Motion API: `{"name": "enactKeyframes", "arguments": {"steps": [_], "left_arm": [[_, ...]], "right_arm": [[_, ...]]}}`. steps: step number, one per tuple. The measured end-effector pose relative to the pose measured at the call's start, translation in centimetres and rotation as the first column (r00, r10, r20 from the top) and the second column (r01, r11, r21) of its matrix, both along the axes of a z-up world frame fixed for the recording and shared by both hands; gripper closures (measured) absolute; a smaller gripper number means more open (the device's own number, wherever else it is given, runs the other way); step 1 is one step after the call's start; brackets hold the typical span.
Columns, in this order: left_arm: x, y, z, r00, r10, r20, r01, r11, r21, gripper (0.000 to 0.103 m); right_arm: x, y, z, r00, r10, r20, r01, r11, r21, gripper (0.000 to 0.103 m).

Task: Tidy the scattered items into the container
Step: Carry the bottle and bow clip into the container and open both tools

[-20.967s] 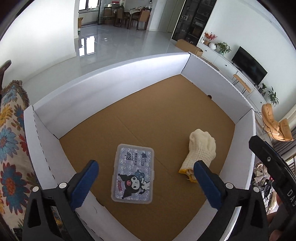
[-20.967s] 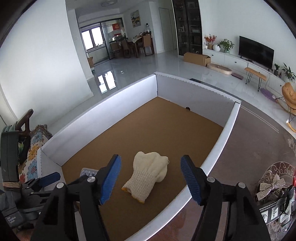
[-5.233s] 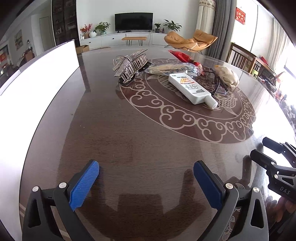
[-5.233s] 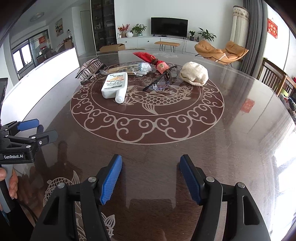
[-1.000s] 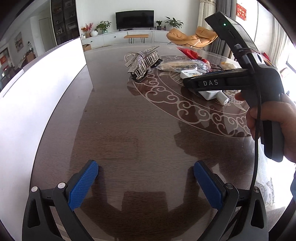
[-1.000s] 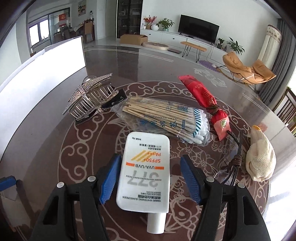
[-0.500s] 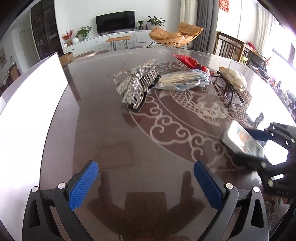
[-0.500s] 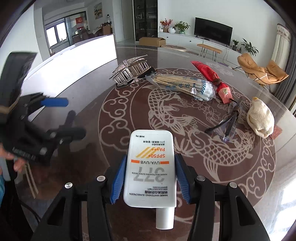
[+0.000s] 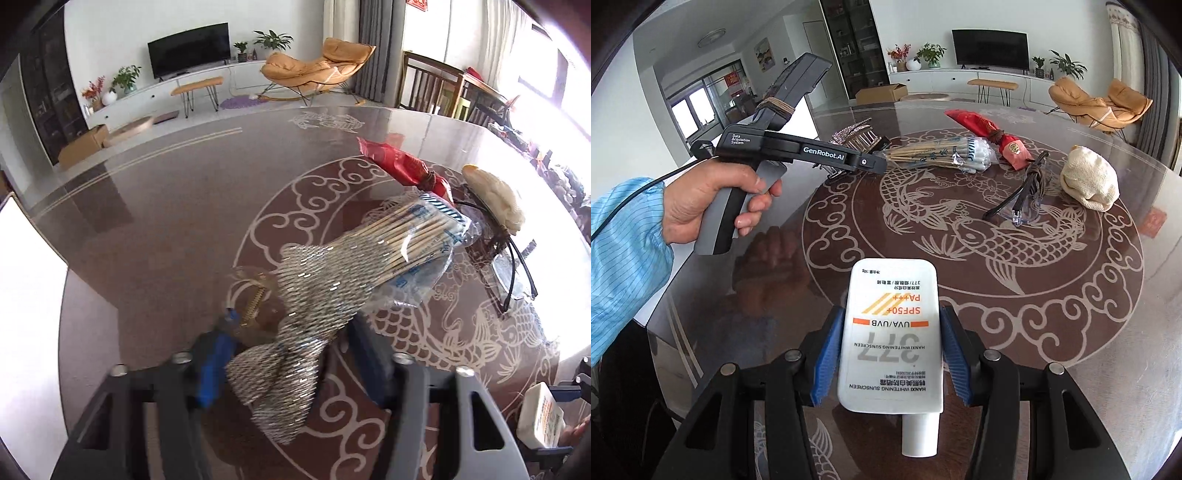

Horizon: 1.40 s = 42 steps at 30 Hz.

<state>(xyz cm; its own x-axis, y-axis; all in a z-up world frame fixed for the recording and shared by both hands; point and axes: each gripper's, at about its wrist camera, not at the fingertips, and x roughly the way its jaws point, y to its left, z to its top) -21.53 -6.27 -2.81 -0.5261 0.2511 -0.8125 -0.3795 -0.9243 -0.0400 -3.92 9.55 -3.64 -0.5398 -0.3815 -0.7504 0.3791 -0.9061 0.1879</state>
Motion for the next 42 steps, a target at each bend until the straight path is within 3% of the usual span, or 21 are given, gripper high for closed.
{"name": "enactKeyframes", "arguments": {"steps": [2, 13, 21, 23, 27, 30, 33, 36, 39, 42], "left_arm": [[1.1, -0.6, 0.5, 0.999, 0.031, 0.015, -0.031, 0.998, 0.059, 0.05], [13.8, 0.0, 6.5, 0.982, 0.096, -0.16, -0.111, 0.99, -0.083, 0.05], [18.0, -0.5, 9.6, 0.964, 0.114, -0.241, -0.142, 0.984, -0.103, 0.05], [18.8, -0.9, 9.6, 0.965, 0.123, -0.233, -0.146, 0.986, -0.085, 0.05], [20.5, -3.3, 8.3, 0.976, 0.17, -0.135, -0.165, 0.985, 0.044, 0.05], [22.2, -6.5, 9.1, 0.969, 0.217, -0.12, -0.205, 0.973, 0.101, 0.05], [24.0, -11.6, 11.4, 0.941, 0.302, -0.152, -0.282, 0.949, 0.141, 0.05], [25.2, -18.1, 13.6, 0.897, 0.405, -0.179, -0.385, 0.913, 0.136, 0.05], [25.9, -25.1, 14.3, 0.837, 0.516, -0.181, -0.505, 0.857, 0.106, 0.05], [25.9, -31.4, 13.3, 0.784, 0.605, -0.139, -0.602, 0.796, 0.065, 0.05]], "right_arm": [[0.4, 0.3, 0.0, 1.0, -0.016, 0.001, 0.016, 1.0, -0.006, 0.051], [3.8, 2.2, 1.9, 0.996, -0.094, -0.005, 0.094, 0.994, -0.049, 0.051], [5.9, 1.6, 5.4, 0.992, -0.101, -0.07, 0.099, 0.995, -0.03, 0.051], [6.0, 1.2, 5.4, 0.994, -0.093, -0.061, 0.092, 0.996, -0.018, 0.051], [5.9, -0.5, 4.6, 0.997, -0.067, -0.024, 0.066, 0.998, -0.011, 0.051], [5.3, -3.2, 5.4, 0.999, -0.01, -0.035, 0.01, 1.0, -0.009, 0.051], [4.6, -7.6, 8.0, 0.994, 0.077, -0.08, -0.079, 0.997, -0.015, 0.051], [4.1, -13.4, 11.6, 0.972, 0.183, -0.146, -0.191, 0.981, -0.042, 0.051], [4.1, -20.3, 14.9, 0.934, 0.295, -0.201, -0.314, 0.947, -0.072, 0.051], [4.4, -27.4, 16.8, 0.886, 0.404, -0.226, -0.435, 0.894, -0.108, 0.051]]}}
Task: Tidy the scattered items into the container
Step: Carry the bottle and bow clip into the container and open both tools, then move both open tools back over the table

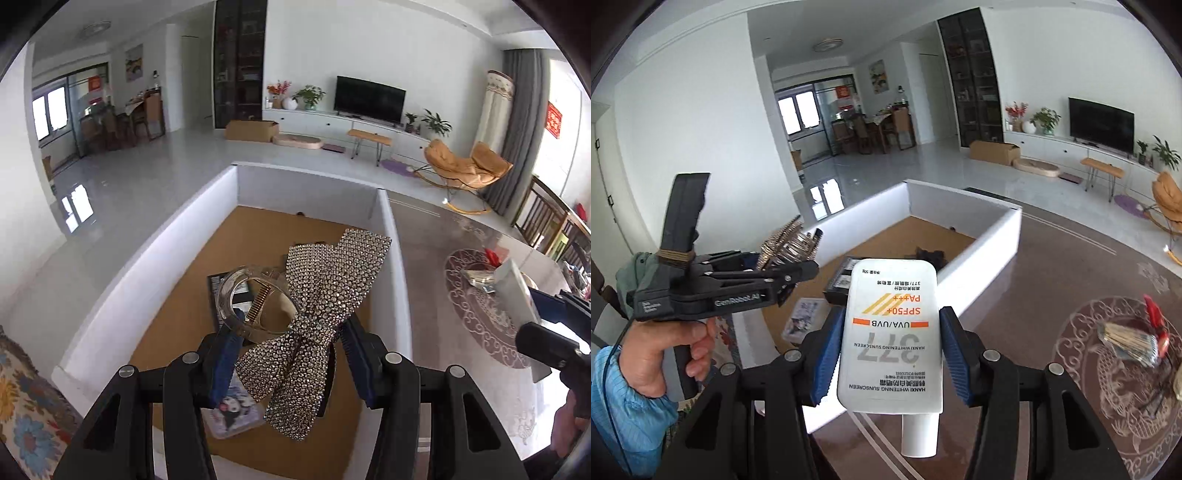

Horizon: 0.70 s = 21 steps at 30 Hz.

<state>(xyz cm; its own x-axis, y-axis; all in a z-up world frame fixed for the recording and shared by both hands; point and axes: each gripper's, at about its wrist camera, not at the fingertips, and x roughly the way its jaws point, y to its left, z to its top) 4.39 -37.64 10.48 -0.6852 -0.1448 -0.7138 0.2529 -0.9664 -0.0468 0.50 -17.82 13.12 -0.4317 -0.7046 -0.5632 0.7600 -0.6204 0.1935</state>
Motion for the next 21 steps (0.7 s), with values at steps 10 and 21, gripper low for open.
{"name": "enactKeyframes", "arguments": {"steps": [10, 21], "left_arm": [[-1.8, -7.2, -6.1, 0.964, 0.088, 0.252, -0.099, 0.994, 0.034, 0.045], [-0.2, 0.3, -1.3, 0.998, 0.041, 0.05, -0.041, 0.999, -0.013, 0.025]], "right_arm": [[-1.4, -14.2, -7.4, 0.969, 0.183, 0.164, -0.211, 0.962, 0.175, 0.047], [-1.4, -2.9, -5.9, 0.997, 0.063, 0.054, -0.064, 0.998, 0.022, 0.033]]}}
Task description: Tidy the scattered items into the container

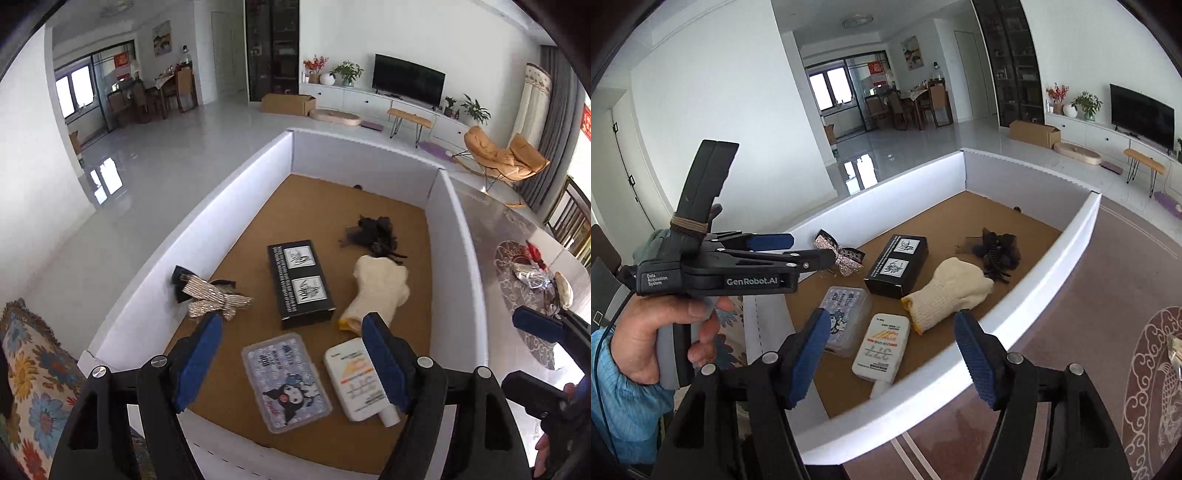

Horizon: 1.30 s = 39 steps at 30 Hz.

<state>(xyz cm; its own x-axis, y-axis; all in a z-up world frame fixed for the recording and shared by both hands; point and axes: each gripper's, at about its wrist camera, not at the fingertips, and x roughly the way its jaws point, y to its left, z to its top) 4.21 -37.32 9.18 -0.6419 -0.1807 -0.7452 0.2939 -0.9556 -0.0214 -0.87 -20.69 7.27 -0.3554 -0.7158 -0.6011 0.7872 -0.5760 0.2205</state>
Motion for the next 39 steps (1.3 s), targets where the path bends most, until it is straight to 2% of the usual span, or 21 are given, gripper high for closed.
{"name": "enactKeyframes", "arguments": {"steps": [1, 3, 6, 9, 11, 13, 15, 19, 26, 27, 30, 39], "left_arm": [[0.1, 2.0, 0.9, 0.999, -0.037, -0.031, 0.038, 0.999, 0.01, 0.024], [0.4, 6.5, 2.1, 0.988, -0.123, -0.092, 0.127, 0.991, 0.039, 0.013], [0.8, 14.4, 1.8, 0.951, -0.27, -0.152, 0.285, 0.954, 0.091, 0.004], [0.5, 21.5, -1.3, 0.897, -0.413, -0.16, 0.436, 0.886, 0.157, 0.004], [-0.7, 25.5, -4.5, 0.873, -0.474, -0.117, 0.488, 0.856, 0.169, 0.004], [-2.0, 28.3, -7.5, 0.861, -0.504, -0.074, 0.508, 0.842, 0.179, 0.004], [-3.3, 30.1, -9.8, 0.863, -0.503, -0.04, 0.5, 0.844, 0.193, 0.004], [-5.9, 32.4, -12.6, 0.865, -0.5, 0.034, 0.486, 0.854, 0.186, 0.004], [-9.8, 34.2, -13.9, 0.88, -0.47, 0.073, 0.467, 0.883, 0.054, 0.004], [-10.6, 34.4, -14.1, 0.878, -0.47, 0.092, 0.469, 0.883, 0.034, 0.0], [-12.1, 34.8, -14.2, 0.862, -0.496, 0.109, 0.497, 0.867, 0.013, 0.0], [-12.2, 34.4, -14.3, 0.86, -0.498, 0.109, 0.5, 0.866, 0.013, 0.0]], "right_arm": [[0.3, 2.1, -0.2, 0.999, -0.03, -0.019, 0.03, 1.0, -0.006, 0.033], [0.9, 6.7, -1.6, 0.992, -0.117, -0.049, 0.118, 0.993, 0.017, 0.033], [1.4, 14.0, -4.3, 0.954, -0.286, -0.084, 0.295, 0.949, 0.113, 0.033], [1.7, 21.0, -6.6, 0.887, -0.448, -0.115, 0.462, 0.861, 0.21, 0.033], [1.8, 25.1, -7.7, 0.838, -0.536, -0.102, 0.543, 0.803, 0.244, 0.033], [1.9, 28.4, -8.5, 0.793, -0.605, -0.072, 0.601, 0.757, 0.255, 0.033], [1.8, 30.5, -9.2, 0.767, -0.64, -0.048, 0.628, 0.732, 0.266, 0.033], [1.6, 31.0, -10.7, 0.763, -0.644, -0.056, 0.627, 0.715, 0.308, 0.033], [0.9, 30.5, -11.2, 0.775, -0.63, -0.048, 0.612, 0.729, 0.305, 0.031], [0.9, 30.5, -11.2, 0.775, -0.631, -0.048, 0.613, 0.729, 0.304, 0.031], [0.9, 30.4, -11.3, 0.775, -0.631, -0.046, 0.613, 0.73, 0.302, 0.031], [0.9, 30.3, -11.3, 0.774, -0.631, -0.045, 0.613, 0.73, 0.301, 0.03]]}}
